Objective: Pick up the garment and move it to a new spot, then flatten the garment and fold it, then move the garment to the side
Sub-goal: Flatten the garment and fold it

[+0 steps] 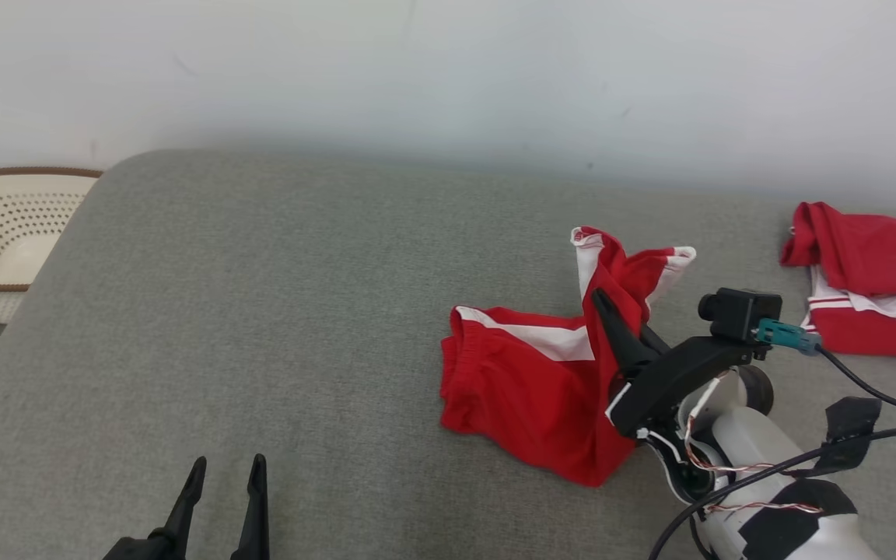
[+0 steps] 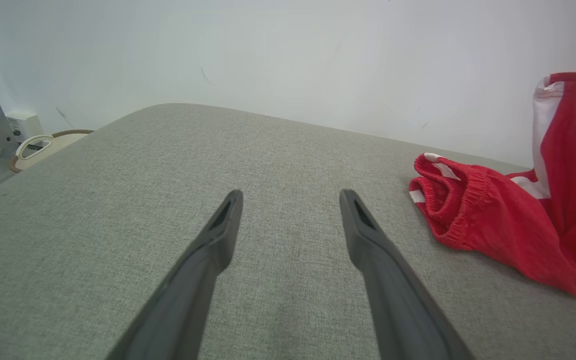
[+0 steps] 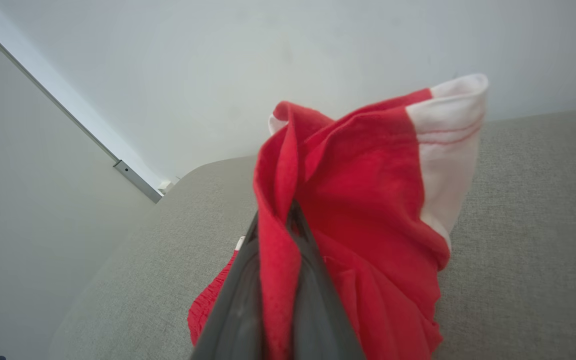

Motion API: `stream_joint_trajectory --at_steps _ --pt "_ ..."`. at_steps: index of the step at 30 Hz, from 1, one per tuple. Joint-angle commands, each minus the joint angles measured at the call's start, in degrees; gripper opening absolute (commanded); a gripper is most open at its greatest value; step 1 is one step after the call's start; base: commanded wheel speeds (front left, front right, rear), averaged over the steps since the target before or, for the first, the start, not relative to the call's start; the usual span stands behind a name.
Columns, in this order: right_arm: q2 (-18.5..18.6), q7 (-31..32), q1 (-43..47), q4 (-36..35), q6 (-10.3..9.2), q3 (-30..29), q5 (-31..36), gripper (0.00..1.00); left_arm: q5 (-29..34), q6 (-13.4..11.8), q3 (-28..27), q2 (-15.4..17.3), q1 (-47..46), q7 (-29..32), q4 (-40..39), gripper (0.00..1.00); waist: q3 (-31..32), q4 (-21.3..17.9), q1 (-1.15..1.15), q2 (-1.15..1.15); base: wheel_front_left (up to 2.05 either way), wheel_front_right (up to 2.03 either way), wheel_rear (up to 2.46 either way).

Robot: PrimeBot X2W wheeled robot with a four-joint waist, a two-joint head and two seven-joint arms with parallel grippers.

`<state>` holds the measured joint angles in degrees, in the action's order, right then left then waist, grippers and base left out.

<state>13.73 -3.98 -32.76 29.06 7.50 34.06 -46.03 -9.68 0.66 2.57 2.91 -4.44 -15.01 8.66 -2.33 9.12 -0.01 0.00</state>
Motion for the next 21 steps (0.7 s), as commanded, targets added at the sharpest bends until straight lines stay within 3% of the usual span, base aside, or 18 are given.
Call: stream_joint_trajectory --at_steps 1,21 --pt "-0.62 -0.04 -0.67 0.31 -0.03 0.45 -0.24 0.00 -0.41 0.05 0.32 0.00 0.08 -0.24 0.24 1.00 -0.17 1.13 0.01 0.00 0.00 0.00 0.00" --pt "-8.74 -4.27 -7.98 19.21 -0.03 4.56 0.46 0.00 -1.73 -0.28 4.57 0.01 -3.02 -0.24 1.49 1.00 -3.22 6.64 0.01 0.00 0.00 0.00 0.00"
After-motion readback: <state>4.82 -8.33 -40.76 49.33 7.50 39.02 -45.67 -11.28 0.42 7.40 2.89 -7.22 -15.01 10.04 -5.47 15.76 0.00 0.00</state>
